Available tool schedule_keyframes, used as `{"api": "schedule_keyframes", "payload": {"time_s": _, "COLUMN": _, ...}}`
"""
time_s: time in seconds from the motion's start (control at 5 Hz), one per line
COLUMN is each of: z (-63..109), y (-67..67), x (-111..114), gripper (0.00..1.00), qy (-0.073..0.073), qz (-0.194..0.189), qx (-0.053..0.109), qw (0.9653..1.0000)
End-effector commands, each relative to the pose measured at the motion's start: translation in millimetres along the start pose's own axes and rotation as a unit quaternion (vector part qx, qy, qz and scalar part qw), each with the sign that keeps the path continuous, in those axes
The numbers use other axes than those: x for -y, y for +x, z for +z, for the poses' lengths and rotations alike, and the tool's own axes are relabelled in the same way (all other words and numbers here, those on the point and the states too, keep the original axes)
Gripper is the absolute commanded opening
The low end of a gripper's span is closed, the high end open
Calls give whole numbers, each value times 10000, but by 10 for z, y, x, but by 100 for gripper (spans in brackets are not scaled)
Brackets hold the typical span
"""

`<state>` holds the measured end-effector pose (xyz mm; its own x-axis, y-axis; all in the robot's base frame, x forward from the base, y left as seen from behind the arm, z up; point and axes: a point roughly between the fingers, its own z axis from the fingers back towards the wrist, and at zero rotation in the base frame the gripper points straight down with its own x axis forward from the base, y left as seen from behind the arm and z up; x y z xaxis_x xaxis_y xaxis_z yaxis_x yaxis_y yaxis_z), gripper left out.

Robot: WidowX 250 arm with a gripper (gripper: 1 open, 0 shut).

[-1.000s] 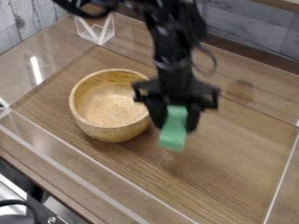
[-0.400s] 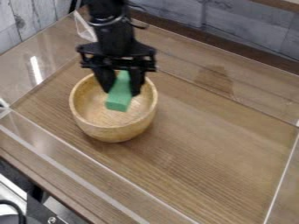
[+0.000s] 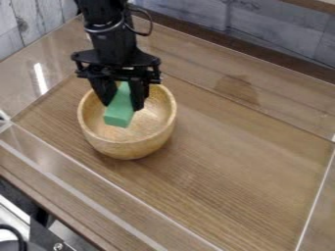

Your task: Put green object into wooden bowl

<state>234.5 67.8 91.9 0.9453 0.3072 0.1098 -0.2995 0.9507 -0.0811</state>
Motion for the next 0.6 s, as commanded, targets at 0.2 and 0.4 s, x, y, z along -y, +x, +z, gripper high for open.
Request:
{"api": "schedule_keyframes", "payload": {"time_s": 0.2, "z": 87, "y": 43, "x": 76, "gripper": 0, "qy": 97, "qz": -117, "qx": 187, "qw": 9997}}
{"api": "schedule_keyframes", "payload": {"time_s": 0.4, "z": 59, "y": 44, "x": 118, "gripper": 0, "qy": 154, "qz": 18, "qx": 178, "qw": 9997}}
